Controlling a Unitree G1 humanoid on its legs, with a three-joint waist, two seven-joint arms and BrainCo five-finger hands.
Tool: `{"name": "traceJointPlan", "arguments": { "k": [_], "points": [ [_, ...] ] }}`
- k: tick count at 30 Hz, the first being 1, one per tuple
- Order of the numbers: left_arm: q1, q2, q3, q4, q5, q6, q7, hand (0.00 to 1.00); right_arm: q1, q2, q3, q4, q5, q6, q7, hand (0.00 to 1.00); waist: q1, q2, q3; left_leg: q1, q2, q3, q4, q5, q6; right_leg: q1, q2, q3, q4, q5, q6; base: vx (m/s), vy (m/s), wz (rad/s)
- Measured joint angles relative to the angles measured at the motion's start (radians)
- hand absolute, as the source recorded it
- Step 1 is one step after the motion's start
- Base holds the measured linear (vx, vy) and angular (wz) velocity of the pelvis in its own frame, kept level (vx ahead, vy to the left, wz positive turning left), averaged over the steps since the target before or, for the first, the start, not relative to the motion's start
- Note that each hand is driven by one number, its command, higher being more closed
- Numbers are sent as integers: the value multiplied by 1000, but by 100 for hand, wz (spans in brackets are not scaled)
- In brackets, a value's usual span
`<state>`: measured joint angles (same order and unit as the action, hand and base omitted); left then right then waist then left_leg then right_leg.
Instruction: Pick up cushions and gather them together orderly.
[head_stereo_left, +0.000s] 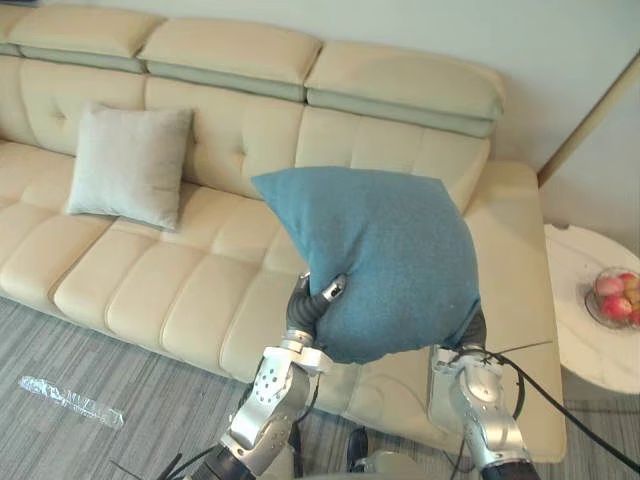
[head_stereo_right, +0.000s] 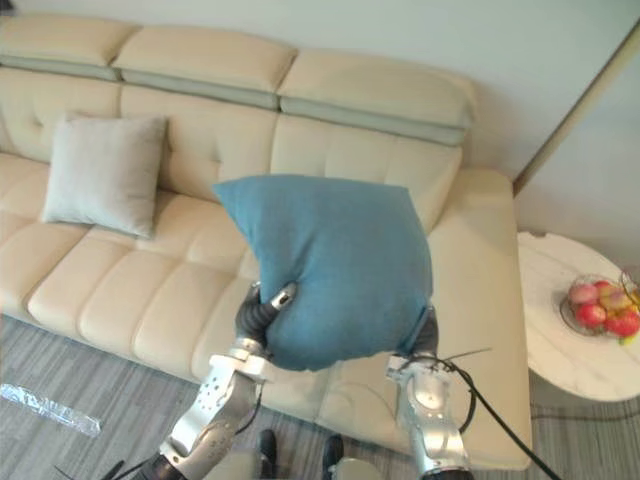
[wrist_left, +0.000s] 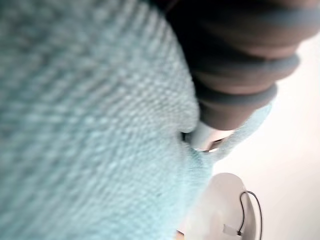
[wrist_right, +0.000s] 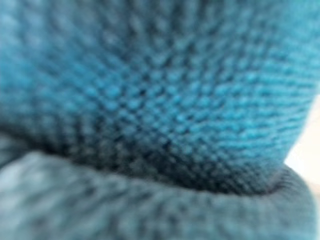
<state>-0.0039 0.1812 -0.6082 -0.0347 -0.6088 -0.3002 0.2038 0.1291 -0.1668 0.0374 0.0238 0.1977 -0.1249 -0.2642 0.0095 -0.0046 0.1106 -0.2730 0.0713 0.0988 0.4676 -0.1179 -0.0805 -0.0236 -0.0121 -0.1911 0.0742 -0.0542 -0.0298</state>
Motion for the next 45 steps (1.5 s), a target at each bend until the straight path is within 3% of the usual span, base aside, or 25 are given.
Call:
{"name": "traceJointPlan", "arguments": {
  "k": [1,2,4,5,7,11,16,27,31,35,40,45],
  "points": [
    [2,-1,0,0,0,0,-10,100,-4,-2,-7,-16,0,-2,0,100,0,2,1,-13,4,3,22,-12,9,-8,-2,9,-1,0,0,-9,85,-24],
    [4,-1,0,0,0,1,-14,100,-14,-2,-16,-18,-1,-3,0,100,-2,7,2,-28,25,2,42,-43,47,-17,0,16,-1,2,2,-8,124,-32],
    [10,-1,0,1,0,7,-14,100,-16,1,-25,-17,-1,-3,-1,100,-4,12,1,3,53,-50,-31,-39,38,-18,7,54,-12,1,6,19,142,-42],
    [12,1,0,9,0,8,-14,100,-21,4,-26,-14,-1,-3,-1,100,-4,20,1,52,45,-104,-133,-49,-14,-17,9,81,-21,9,24,58,161,-40],
    [12,4,-1,33,0,11,-14,100,-19,18,-33,-8,-2,-2,-1,100,-20,2,2,90,1,-82,-215,-10,12,-12,-30,103,-47,32,56,88,198,-15],
    [13,4,-7,49,1,35,-14,100,-18,11,-38,-8,-2,-2,-1,100,-24,6,1,118,-55,-56,-260,17,42,-6,-83,119,-72,47,89,91,180,-3],
    [17,26,-33,46,1,42,-14,100,10,9,-37,-6,-2,-2,4,100,-19,6,-3,174,-69,-42,-313,25,53,23,-95,146,-82,49,91,53,52,-6],
    [3,31,-36,46,33,64,-12,100,27,5,-31,45,-3,-2,4,100,-27,4,-5,129,-50,-24,-416,97,37,-68,-80,164,-119,89,81,-34,-38,-9],
    [-127,31,55,46,108,63,19,100,-166,11,-22,125,-5,-3,-3,100,-28,-4,31,23,-38,9,-415,134,36,-194,-68,198,-110,137,77,-161,-16,-26],
    [-429,31,174,67,239,35,130,100,-526,9,-24,204,-5,-4,-77,100,-26,-6,128,-134,-26,47,-358,154,43,-364,-61,230,-67,180,77,-215,-14,-23],
    [-724,31,263,133,345,16,267,100,-846,11,-60,234,-5,-17,-179,100,-21,-5,196,-236,-11,53,-309,167,40,-458,-52,234,-43,203,76,-118,-17,-6],
    [-1057,29,356,283,413,-6,364,100,-1207,18,-152,358,-42,-82,-266,100,-23,-2,245,-296,-10,43,-320,193,36,-522,-48,230,-43,221,76,-12,-9,1]
  ]
}}
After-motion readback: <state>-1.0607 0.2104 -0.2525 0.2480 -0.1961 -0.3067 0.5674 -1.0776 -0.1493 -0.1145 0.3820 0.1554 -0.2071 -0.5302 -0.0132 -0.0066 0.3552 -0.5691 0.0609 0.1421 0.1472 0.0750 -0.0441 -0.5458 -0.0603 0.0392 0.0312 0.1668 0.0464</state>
